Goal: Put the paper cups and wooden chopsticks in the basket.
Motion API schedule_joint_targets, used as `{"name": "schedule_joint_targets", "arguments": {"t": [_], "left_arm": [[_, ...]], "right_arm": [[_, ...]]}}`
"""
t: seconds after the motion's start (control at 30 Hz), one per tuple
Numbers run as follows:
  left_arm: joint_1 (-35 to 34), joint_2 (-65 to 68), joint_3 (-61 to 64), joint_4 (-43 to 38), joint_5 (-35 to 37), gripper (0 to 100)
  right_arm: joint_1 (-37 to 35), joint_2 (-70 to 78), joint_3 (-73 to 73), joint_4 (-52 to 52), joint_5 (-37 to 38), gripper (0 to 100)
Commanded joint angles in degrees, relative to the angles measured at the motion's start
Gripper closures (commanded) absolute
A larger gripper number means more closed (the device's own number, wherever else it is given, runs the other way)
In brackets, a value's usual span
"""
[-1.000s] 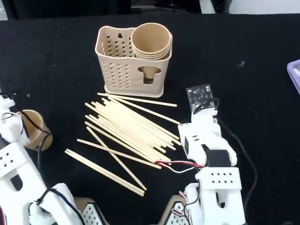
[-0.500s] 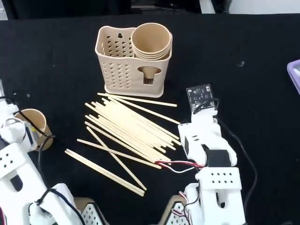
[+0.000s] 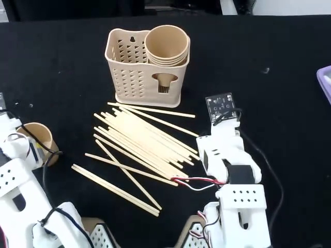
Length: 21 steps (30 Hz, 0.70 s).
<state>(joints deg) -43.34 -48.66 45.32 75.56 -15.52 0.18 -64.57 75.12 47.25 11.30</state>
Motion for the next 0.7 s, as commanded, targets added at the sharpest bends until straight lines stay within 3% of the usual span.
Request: {"name": "schedule_joint_targets", "arguments": {"t": [0.0,0.13,0.33,0.67], "left_arm": [[-0.8,-1.1,-6.5,1.2,3.7,81],[-3.6,-0.5,-11.6,6.9,7.6,76],[-8.0,-0.4,-9.1,9.5,14.2,74],[-6.1,-0.4,5.8,-9.7,22.9,74]], "right_arm": [[0.9,-1.3,-0.2,-1.1,-0.4,89.0],[0.9,-1.3,-0.2,-1.1,-0.4,89.0],[0.9,-1.3,-0.2,-1.1,-0.3,89.0],[0.9,-1.3,-0.2,-1.1,-0.2,89.0]]}}
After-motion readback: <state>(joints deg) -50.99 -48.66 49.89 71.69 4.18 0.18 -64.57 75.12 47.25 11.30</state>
